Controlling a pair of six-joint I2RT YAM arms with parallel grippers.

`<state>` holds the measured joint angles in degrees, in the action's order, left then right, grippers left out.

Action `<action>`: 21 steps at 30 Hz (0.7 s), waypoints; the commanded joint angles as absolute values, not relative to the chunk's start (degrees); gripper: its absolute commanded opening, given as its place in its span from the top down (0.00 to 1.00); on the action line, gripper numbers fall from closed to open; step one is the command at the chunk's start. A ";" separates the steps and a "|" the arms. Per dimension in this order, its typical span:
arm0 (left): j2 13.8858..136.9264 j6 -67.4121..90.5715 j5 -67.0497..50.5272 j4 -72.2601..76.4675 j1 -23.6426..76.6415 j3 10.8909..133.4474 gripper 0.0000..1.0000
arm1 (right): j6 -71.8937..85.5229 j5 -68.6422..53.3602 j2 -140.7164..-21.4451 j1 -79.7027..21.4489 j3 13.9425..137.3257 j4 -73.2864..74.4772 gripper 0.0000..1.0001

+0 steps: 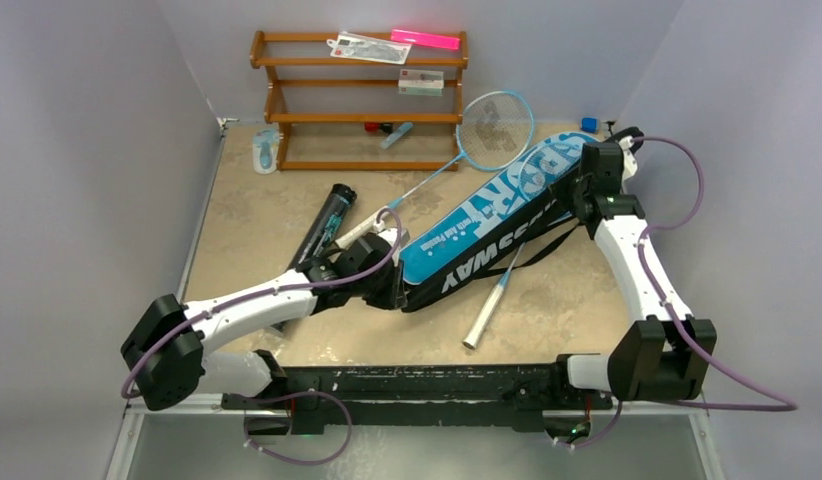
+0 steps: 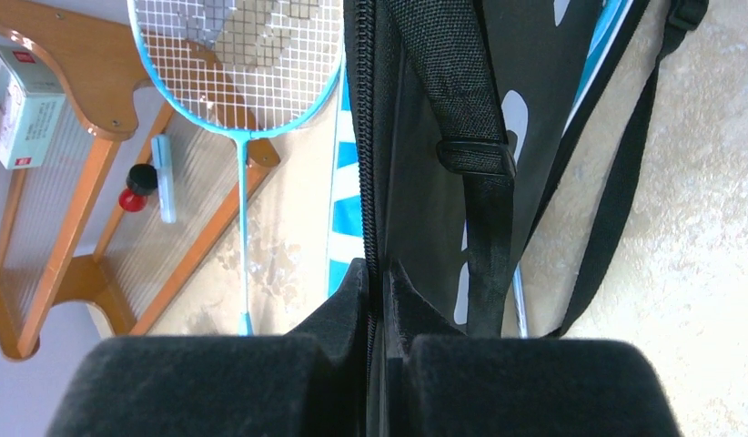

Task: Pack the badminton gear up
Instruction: Zip the racket bag at the center of the board.

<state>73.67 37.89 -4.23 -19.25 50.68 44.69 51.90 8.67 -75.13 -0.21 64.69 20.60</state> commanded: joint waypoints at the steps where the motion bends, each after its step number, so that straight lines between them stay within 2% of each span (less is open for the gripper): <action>1: 70.56 35.23 -1.96 -27.26 50.70 48.51 0.75 | 47.22 7.06 -72.10 1.41 66.06 10.46 1.00; 3: 69.59 34.01 -1.07 -29.18 50.67 51.97 0.62 | 45.21 3.82 -70.78 1.42 65.26 8.45 1.00; 9: 66.87 31.24 3.32 -34.37 50.63 61.48 0.46 | 38.39 -6.49 -67.48 1.41 67.32 6.80 1.00; 12: 65.48 31.14 9.28 -37.68 50.28 66.72 0.43 | 37.57 -12.00 -65.62 1.41 67.96 4.83 1.00; 16: 64.22 29.25 14.10 -37.53 46.97 70.43 0.36 | 44.42 -20.29 -63.99 0.64 66.01 0.44 1.00; 18: 64.03 26.16 11.72 -33.28 46.17 69.81 0.34 | 46.95 -19.88 -62.79 -1.62 64.93 -2.92 1.00; 21: 67.21 24.30 5.38 -28.98 46.15 71.35 0.32 | 48.15 -13.08 -61.73 -6.91 65.76 -1.88 1.00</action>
